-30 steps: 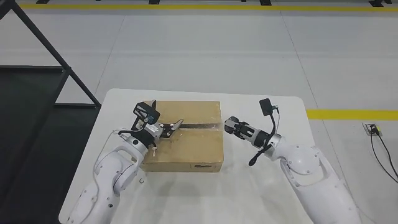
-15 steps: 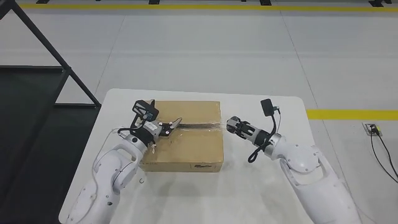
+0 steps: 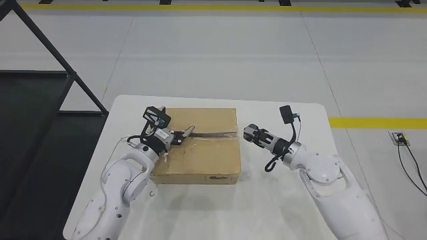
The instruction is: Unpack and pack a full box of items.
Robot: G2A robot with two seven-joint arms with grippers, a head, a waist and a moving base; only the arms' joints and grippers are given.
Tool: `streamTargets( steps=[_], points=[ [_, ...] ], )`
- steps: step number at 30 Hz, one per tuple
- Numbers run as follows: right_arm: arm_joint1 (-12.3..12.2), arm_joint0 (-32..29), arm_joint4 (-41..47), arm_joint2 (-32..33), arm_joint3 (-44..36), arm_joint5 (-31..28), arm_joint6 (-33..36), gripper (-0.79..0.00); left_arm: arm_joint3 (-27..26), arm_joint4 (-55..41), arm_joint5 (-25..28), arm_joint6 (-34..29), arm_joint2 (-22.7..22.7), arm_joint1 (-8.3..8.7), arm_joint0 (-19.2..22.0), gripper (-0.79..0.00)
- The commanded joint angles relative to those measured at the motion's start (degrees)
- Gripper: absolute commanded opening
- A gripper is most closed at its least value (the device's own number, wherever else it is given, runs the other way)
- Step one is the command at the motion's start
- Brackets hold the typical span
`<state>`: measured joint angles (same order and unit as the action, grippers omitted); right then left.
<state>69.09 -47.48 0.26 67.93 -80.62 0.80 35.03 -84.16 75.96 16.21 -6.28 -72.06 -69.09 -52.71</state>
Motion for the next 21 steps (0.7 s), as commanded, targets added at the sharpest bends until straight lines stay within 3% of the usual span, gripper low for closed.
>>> streamTargets(
  steps=[1,4,6,7,8,9,16,21],
  points=[
    [0.0,0.1,-0.1,-0.1,0.0,0.0,0.1,-0.714,0.2,0.0,0.0,-0.4,0.1,-0.04,0.1,0.000],
    [0.1,0.2,0.0,-0.1,0.1,0.1,0.3,-0.616,0.4,0.0,0.0,-0.9,0.2,-0.10,0.2,0.000],
    [0.1,0.2,0.0,-0.1,0.2,0.2,0.3,-0.446,0.6,0.0,0.0,-1.0,0.3,-0.14,0.3,0.000],
    [0.1,0.3,0.0,-0.1,0.3,0.2,0.4,-0.345,0.6,0.1,0.0,-1.1,0.4,-0.15,0.3,0.000],
    [0.1,0.3,0.1,-0.1,0.4,0.2,0.4,-0.105,0.7,0.1,0.0,-1.2,0.4,-0.17,0.4,0.000],
    [0.1,0.4,0.1,-0.1,0.4,0.2,0.3,0.000,0.8,0.0,0.0,-1.2,0.5,-0.19,0.4,0.000],
    [0.1,-0.3,1.6,1.3,-0.4,-1.7,-2.0,0.000,1.1,0.0,-0.1,-1.5,0.7,-0.34,0.7,0.000],
    [0.1,-3.9,6.9,5.3,-3.8,-10.8,-7.8,0.000,1.1,0.0,-0.1,-1.5,0.7,-0.40,0.8,0.000]
  ],
)
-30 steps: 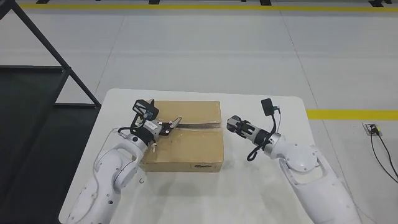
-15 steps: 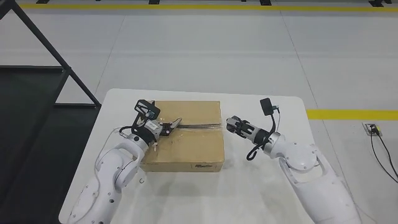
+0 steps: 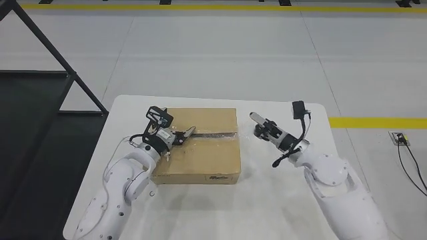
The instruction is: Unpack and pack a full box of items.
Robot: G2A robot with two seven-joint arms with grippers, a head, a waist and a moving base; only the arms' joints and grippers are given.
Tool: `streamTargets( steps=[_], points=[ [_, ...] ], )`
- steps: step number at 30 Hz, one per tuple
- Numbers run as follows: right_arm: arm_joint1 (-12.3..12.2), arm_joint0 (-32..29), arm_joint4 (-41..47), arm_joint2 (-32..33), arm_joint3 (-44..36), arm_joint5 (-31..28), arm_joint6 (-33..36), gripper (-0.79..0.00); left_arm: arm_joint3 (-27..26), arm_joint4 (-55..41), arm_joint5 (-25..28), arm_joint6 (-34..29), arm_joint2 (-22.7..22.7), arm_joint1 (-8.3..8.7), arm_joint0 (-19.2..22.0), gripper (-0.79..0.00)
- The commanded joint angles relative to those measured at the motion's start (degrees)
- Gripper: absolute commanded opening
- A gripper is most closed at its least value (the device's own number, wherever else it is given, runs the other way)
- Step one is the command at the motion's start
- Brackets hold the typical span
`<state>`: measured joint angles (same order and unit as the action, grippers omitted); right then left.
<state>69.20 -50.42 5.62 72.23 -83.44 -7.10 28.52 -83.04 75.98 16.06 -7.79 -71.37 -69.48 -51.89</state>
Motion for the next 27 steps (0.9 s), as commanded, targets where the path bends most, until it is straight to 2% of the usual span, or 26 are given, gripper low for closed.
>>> streamTargets(
  steps=[1,5,6,7,8,9,10,15,21,27],
  points=[
    [-0.1,-2.0,2.6,1.8,-2.0,-5.4,-2.0,0.000,0.0,0.0,0.0,0.0,0.0,-0.02,0.0,0.000],
    [-0.3,-4.7,6.1,3.4,-5.3,-11.5,1.4,0.000,0.0,0.0,-0.1,0.1,0.0,-0.08,0.0,0.000],
    [-0.4,-4.8,6.3,3.3,-5.5,-11.3,2.4,-0.068,0.1,0.0,-0.1,0.1,0.0,-0.09,0.0,0.000],
    [-0.4,-4.4,6.5,2.8,-5.8,-10.7,4.0,-0.409,0.1,0.0,-0.1,0.1,0.0,-0.10,0.0,0.000],
    [-0.4,-3.9,7.2,2.3,-5.6,-9.8,6.0,-0.520,0.1,0.0,-0.1,0.1,0.0,-0.11,0.1,0.000],
    [-0.4,-3.0,7.4,1.7,-5.0,-8.2,7.8,-0.686,0.1,0.0,-0.1,0.1,0.0,-0.12,0.1,0.000],
    [-0.3,-1.8,7.0,0.9,-4.3,-6.3,9.1,-0.782,0.2,-0.1,-0.1,0.2,0.0,-0.14,0.1,0.000],
    [0.4,4.4,4.7,-3.7,0.8,1.7,11.9,-0.785,0.3,-0.1,-0.2,0.3,-0.1,-0.20,0.1,0.000],
    [1.1,9.6,0.4,-8.4,5.2,6.5,14.5,-0.785,0.4,-0.4,0.0,0.4,-0.3,-0.25,0.0,0.000],
    [1.5,12.1,-3.1,-11.0,6.3,10.3,14.8,-0.785,0.5,-0.6,0.2,0.5,-0.3,-0.31,0.1,0.000]
  ],
)
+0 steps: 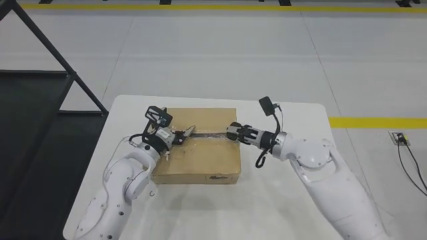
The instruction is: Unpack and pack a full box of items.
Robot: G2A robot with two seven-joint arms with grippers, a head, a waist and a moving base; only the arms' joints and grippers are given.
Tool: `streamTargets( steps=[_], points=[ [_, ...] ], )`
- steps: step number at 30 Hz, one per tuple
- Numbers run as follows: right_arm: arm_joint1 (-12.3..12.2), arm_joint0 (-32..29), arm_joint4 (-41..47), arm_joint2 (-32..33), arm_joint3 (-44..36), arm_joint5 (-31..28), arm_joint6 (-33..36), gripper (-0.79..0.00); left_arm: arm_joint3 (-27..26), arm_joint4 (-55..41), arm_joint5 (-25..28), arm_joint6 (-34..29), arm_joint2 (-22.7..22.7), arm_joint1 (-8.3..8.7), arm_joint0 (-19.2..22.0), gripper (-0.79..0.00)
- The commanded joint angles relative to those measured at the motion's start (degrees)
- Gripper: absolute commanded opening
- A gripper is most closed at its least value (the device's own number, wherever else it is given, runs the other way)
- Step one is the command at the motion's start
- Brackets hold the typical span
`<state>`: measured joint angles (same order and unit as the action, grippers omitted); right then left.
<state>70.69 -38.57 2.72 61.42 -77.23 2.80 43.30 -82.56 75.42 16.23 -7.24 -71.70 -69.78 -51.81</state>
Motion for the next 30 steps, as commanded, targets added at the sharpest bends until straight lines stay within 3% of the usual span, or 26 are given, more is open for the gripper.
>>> streamTargets(
  steps=[1,19,30],
  points=[
    [0.1,0.4,-0.4,-0.4,0.2,0.6,-0.3,-0.785,0.0,-0.1,0.1,0.0,0.0,-0.03,0.1,0.000],
    [1.7,5.6,-3.0,-5.0,4.3,9.9,0.4,-0.785,0.1,-1.9,0.0,1.1,-0.8,-0.22,0.3,0.000],
    [2.6,6.7,-3.2,-6.9,4.2,9.2,0.4,-0.785,-5.5,-12.5,-1.2,2.4,-10.0,0.58,-4.1,0.000]
  ],
)
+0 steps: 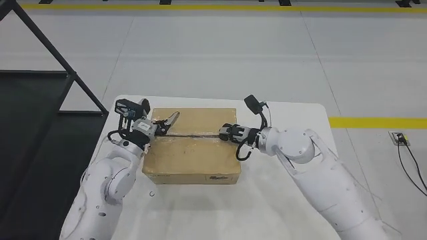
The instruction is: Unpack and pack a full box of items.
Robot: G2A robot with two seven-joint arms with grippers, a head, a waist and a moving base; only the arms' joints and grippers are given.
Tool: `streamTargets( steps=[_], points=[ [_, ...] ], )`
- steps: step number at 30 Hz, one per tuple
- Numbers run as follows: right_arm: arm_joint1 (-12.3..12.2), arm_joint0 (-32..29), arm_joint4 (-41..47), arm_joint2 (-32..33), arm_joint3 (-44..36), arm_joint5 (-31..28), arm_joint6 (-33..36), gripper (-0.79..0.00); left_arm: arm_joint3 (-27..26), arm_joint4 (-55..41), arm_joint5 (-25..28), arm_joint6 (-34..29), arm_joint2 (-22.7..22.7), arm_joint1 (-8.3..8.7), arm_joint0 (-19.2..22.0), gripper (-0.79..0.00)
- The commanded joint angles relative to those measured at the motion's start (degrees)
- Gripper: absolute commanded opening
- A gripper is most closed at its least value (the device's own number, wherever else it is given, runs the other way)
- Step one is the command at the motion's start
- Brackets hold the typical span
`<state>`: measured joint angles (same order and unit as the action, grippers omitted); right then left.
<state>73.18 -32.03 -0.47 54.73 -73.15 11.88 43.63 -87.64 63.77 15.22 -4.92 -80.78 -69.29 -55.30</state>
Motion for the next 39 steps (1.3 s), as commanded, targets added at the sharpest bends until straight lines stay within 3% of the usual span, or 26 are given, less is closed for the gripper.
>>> streamTargets(
  steps=[1,15,20,39],
  points=[
    [0.2,0.4,0.0,-0.5,0.3,0.1,0.1,-0.785,-0.9,-1.7,-0.4,0.2,-2.0,0.19,-1.3,0.000],
    [2.9,3.9,3.8,-4.8,4.0,-5.0,-1.0,-0.785,-2.3,-13.4,-0.3,1.9,-13.9,1.26,-9.2,0.000],
    [4.1,5.8,4.0,-7.2,6.6,-4.6,0.6,-0.785,-1.9,-15.1,0.1,2.5,-15.3,1.40,-10.7,0.000],
    [9.9,11.6,6.0,-14.3,16.0,-5.3,-3.7,-0.785,-0.7,-19.7,1.0,3.7,-18.4,1.79,-13.7,0.000]
  ],
)
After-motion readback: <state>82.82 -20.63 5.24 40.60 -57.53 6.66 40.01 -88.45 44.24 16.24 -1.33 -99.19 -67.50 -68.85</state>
